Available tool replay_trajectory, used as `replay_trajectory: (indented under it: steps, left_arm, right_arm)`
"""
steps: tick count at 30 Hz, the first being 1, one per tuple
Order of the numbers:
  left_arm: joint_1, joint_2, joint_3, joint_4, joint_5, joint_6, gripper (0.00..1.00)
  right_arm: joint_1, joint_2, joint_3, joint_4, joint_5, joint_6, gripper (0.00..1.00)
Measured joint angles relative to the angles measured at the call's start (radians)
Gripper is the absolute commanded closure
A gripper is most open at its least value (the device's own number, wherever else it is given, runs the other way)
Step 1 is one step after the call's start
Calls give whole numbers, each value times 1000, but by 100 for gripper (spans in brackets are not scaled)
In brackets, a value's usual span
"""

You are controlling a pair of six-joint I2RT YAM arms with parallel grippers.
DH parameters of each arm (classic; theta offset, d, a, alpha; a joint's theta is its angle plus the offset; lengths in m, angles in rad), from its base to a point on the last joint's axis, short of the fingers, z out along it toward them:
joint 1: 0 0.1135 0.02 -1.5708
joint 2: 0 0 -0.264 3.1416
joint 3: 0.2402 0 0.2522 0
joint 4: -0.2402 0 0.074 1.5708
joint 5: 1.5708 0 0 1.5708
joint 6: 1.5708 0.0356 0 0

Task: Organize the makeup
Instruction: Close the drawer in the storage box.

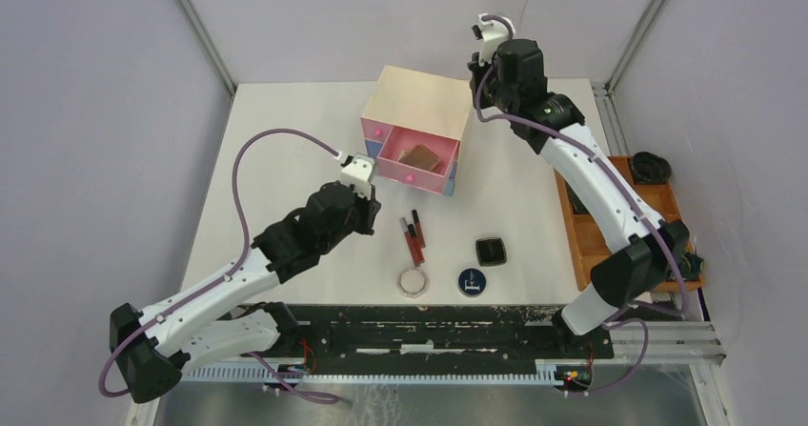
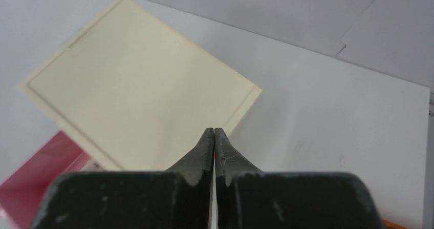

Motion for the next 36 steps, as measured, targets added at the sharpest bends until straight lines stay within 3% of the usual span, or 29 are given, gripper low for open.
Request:
replay_trajectory:
  steps: [1,10,20,30,36]
  left_arm:
    - [0,-4,-5,18,15,1,97]
    - [0,6,-53,195,90,2,97]
    - [0,61,-102,348,74,2,97]
    - [0,109,-115,431,64,2,97]
    - [0,127,-115,435,64,2,97]
  right_arm:
    - [-29,27,3,11,-13,8,100]
    - [-220,311,144,106,-125,60,100]
    - [-316,558,277,262,-348,204,100]
    - [-344,676,294,383,-595,380,100]
    - [-355,678,230,577,-784,537,99]
